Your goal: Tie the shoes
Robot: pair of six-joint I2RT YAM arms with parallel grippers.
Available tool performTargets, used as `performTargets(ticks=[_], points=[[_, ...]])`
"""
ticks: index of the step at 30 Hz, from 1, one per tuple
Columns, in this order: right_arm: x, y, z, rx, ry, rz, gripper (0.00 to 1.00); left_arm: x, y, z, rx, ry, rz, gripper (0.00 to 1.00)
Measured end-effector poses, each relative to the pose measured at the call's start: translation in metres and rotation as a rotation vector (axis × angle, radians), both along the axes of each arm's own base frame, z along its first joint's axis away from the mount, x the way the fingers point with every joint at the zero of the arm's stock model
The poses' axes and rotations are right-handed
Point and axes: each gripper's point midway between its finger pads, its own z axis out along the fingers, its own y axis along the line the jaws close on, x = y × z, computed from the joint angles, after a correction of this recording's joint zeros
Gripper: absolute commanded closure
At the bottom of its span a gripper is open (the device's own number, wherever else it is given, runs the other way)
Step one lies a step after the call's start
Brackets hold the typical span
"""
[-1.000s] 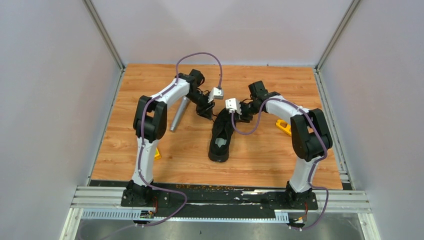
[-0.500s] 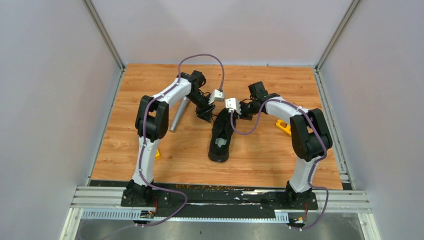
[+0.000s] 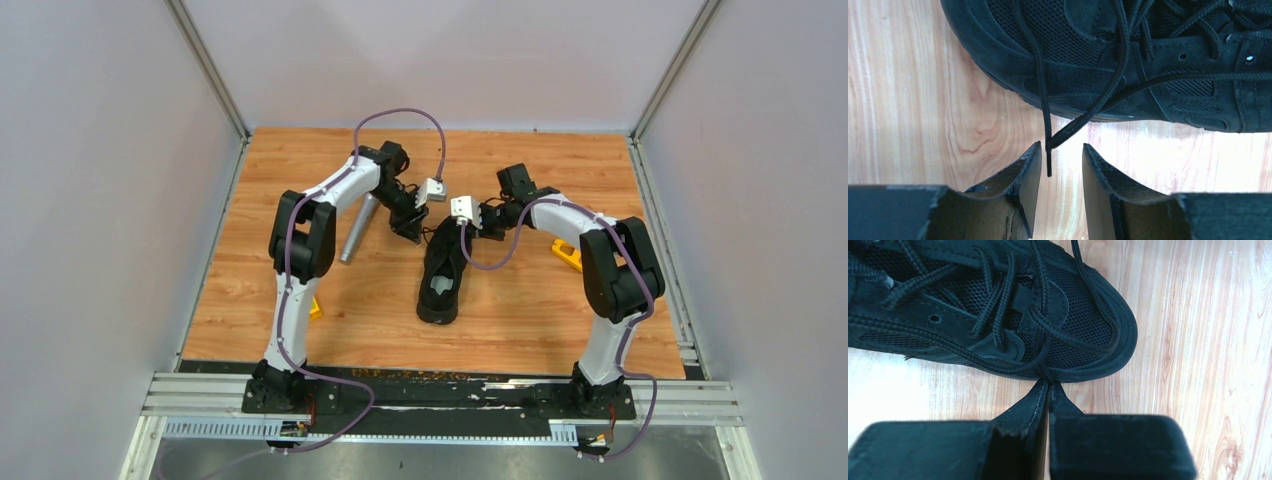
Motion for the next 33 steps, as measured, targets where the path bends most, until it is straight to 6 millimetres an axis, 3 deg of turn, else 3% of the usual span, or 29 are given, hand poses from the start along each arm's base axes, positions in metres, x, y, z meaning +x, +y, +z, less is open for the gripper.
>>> performTargets(ticks=[2, 6, 12, 20, 28, 33], points=[[0.000, 0.000, 0.000, 0.000, 0.000, 0.000, 1.00, 0.003, -0.002, 0.001, -0.007, -0.007, 0.007, 0.59], [0.000, 0.000, 0.000, 0.000, 0.002, -0.003, 1.00, 0.007, -0.007, 0.004, -0.016, -0.012, 0.016, 0.76], [0.000, 0.000, 0.000, 0.000, 0.004, -0.006, 1.00, 0.009, -0.010, 0.001, -0.016, -0.009, 0.019, 0.80], [0.000, 0.000, 0.000, 0.001, 0.006, -0.007, 1.00, 0.005, -0.008, 0.000, -0.007, 0.004, 0.011, 1.00], [0.003, -0.007, -0.001, -0.026, 0.011, -0.053, 1.00, 0.007, 0.005, -0.003, 0.039, 0.007, 0.028, 1.00], [-0.004, -0.023, 0.025, -0.031, -0.018, -0.112, 1.00, 0.012, 0.030, -0.001, 0.065, 0.015, 0.094, 1.00]])
